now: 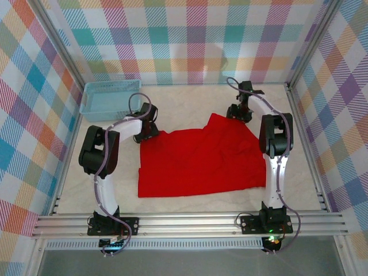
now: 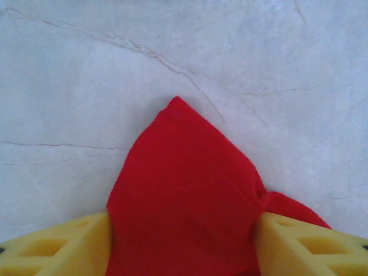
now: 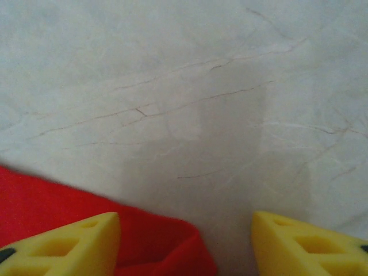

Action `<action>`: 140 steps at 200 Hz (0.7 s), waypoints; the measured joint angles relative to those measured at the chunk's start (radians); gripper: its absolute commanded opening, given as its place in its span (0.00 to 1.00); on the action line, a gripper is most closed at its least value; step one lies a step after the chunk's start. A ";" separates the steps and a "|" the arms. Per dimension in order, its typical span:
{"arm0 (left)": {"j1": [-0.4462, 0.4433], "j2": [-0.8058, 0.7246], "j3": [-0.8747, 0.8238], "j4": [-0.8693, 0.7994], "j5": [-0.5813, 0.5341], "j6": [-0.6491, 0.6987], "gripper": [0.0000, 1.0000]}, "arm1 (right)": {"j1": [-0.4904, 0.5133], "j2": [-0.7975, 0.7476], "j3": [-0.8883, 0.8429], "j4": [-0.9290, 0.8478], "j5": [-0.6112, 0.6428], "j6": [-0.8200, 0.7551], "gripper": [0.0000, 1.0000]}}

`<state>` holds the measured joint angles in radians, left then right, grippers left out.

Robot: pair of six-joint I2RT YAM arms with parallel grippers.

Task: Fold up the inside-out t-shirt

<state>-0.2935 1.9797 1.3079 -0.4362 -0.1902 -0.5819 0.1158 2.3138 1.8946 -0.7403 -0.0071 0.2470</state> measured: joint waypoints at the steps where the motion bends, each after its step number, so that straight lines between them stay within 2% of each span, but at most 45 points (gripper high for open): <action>1: 0.000 0.000 0.000 0.000 0.000 -0.001 0.60 | 0.000 0.000 0.002 0.000 -0.005 -0.003 0.49; 36: 0.002 -0.005 -0.008 0.010 0.011 -0.002 0.42 | 0.008 0.014 0.021 -0.020 -0.044 -0.010 0.14; 52: 0.002 -0.025 -0.035 0.024 0.018 0.003 0.30 | 0.009 0.011 0.021 -0.018 -0.051 -0.017 0.06; 87: 0.002 -0.102 -0.121 0.024 0.020 0.000 0.16 | 0.012 -0.084 -0.067 0.045 -0.035 -0.028 0.03; 109: 0.002 -0.188 -0.182 0.023 0.003 -0.004 0.13 | 0.013 -0.233 -0.198 0.097 0.000 -0.031 0.03; 140: 0.002 -0.322 -0.254 0.025 -0.035 -0.003 0.13 | 0.015 -0.431 -0.372 0.193 0.060 -0.040 0.10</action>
<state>-0.2920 1.6573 1.0538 -0.4114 -0.2249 -0.5850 0.1307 1.8828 1.5230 -0.5472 0.0532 0.2066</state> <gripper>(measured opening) 0.136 0.091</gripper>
